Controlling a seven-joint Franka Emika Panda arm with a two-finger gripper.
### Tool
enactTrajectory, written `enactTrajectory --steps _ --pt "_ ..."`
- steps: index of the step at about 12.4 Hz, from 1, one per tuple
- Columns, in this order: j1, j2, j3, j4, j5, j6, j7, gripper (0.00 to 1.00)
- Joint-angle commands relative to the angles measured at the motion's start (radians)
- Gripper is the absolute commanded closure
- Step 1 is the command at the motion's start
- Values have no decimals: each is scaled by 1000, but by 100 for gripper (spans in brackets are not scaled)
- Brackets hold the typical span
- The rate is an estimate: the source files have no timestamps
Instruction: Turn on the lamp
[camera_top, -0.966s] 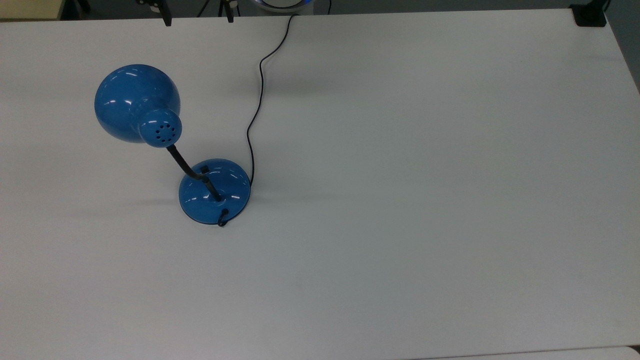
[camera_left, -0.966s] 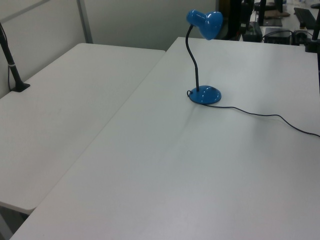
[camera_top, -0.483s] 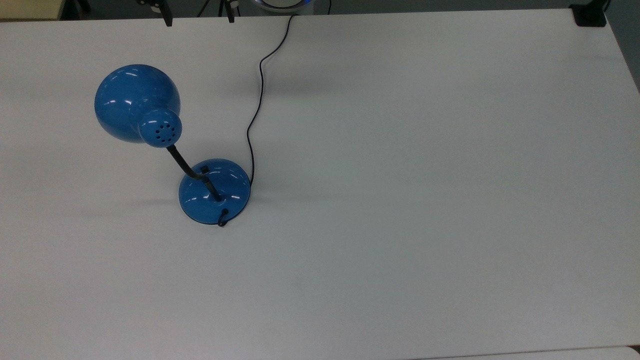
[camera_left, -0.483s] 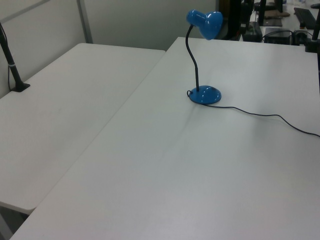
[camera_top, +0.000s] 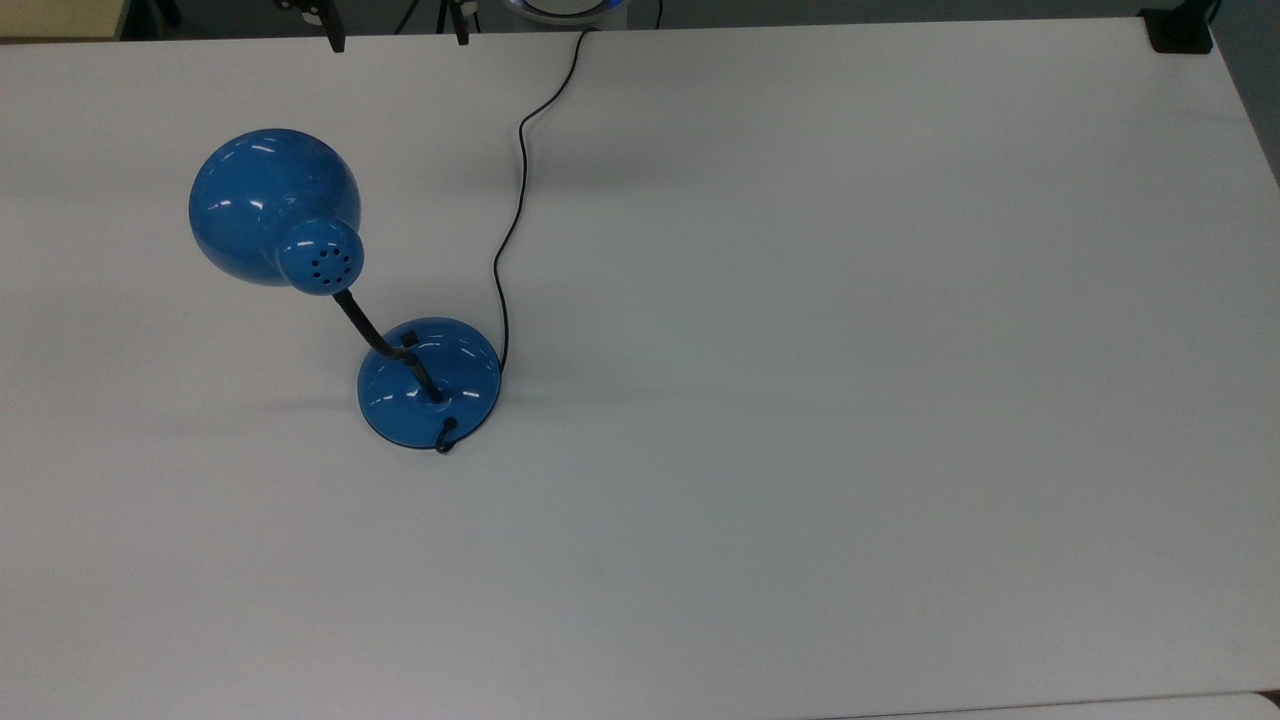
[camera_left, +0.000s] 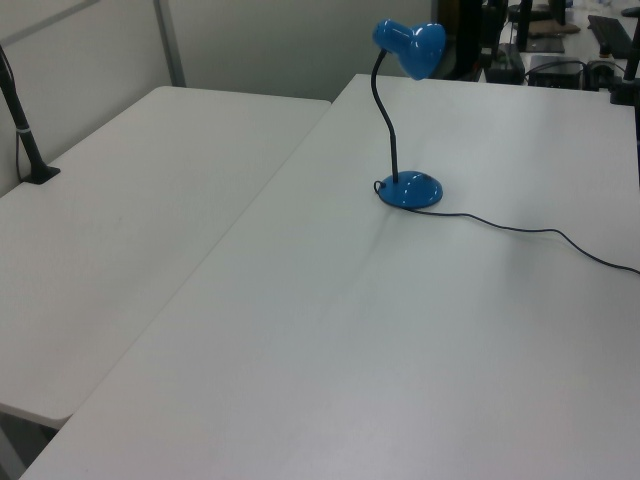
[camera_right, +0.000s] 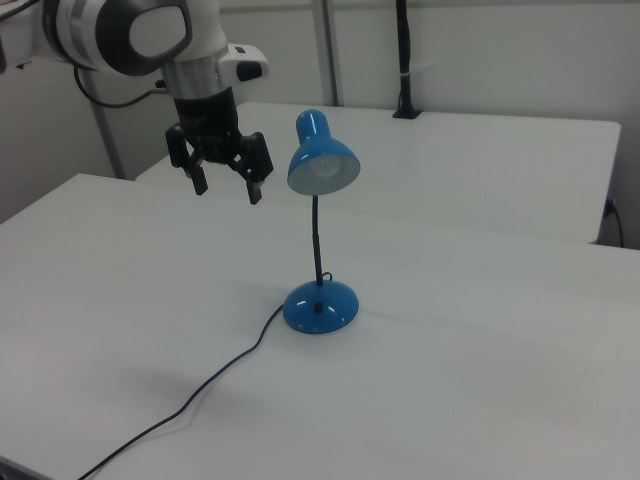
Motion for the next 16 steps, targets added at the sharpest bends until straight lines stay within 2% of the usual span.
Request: enactTrajectory --steps 1,2,3,6,7,8,9,10,12,13,14,16 --pt "-1 -10 -3 -20 -62 -54 -228 0" --pt "-6 -12 -14 -34 -62 -61 -370 0" --pt "-15 -10 -14 -35 -65 -84 -431 0" --pt "-25 -7 -14 -86 -86 -97 -446 0" --pt "-41 -3 -15 -115 -76 -33 -409 4" --pt "-51 -1 -18 -145 -73 27 -377 12" --pt "-55 -1 -21 -204 -47 113 -360 27" --pt "-60 1 -26 -238 -28 165 -360 52" --pt "-64 5 -37 -297 5 276 -317 90" --pt "-64 14 -37 -343 24 378 -244 100" --pt "-61 33 -35 -377 26 481 -184 100" --pt "-55 104 -35 -388 44 639 -64 100"
